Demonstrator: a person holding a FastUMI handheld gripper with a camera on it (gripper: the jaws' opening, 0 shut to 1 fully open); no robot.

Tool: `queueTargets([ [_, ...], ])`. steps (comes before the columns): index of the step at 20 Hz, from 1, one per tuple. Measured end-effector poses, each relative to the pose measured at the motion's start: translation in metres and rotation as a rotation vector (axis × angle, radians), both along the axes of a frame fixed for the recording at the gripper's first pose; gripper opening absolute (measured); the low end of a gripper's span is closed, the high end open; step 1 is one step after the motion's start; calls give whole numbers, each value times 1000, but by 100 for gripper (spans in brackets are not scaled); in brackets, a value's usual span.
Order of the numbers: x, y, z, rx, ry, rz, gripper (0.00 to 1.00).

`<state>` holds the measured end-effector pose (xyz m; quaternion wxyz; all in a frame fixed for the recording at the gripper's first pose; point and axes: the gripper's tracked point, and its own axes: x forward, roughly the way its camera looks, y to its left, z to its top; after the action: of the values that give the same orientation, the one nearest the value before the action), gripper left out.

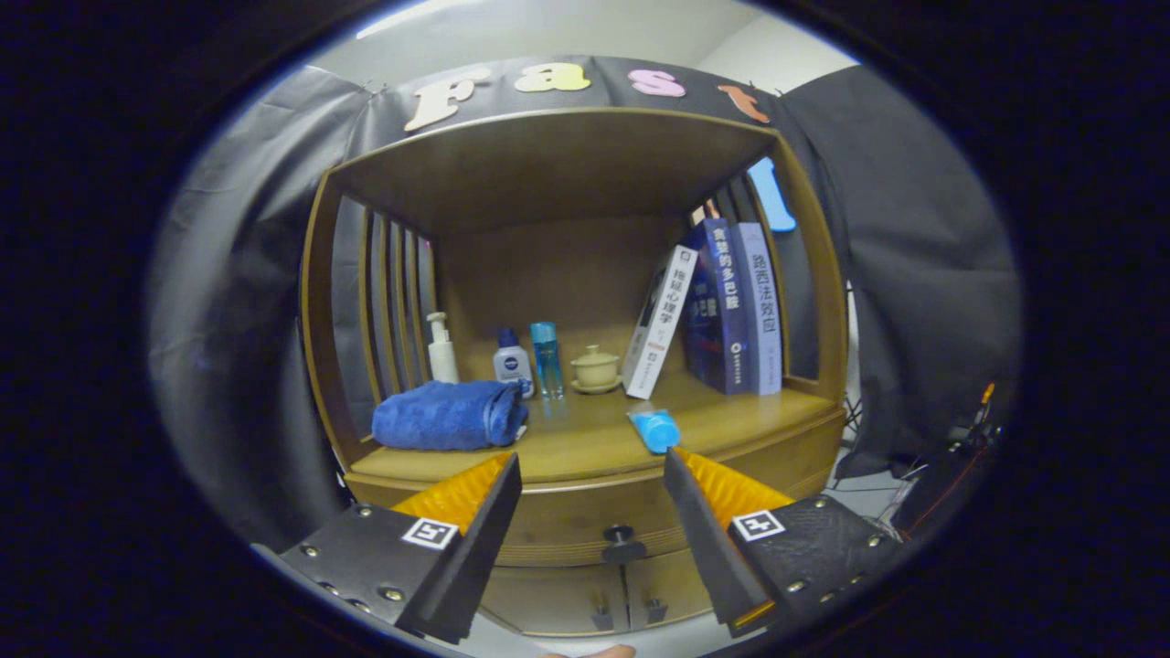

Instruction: Pull open the drawer, take out the items inside it, and place them on the countertop above the cabinet.

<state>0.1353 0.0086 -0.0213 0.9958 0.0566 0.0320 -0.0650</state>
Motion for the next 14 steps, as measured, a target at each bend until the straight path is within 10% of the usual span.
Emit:
queueTargets([
  [14, -99, -54, 126, -105, -199, -158, 93],
])
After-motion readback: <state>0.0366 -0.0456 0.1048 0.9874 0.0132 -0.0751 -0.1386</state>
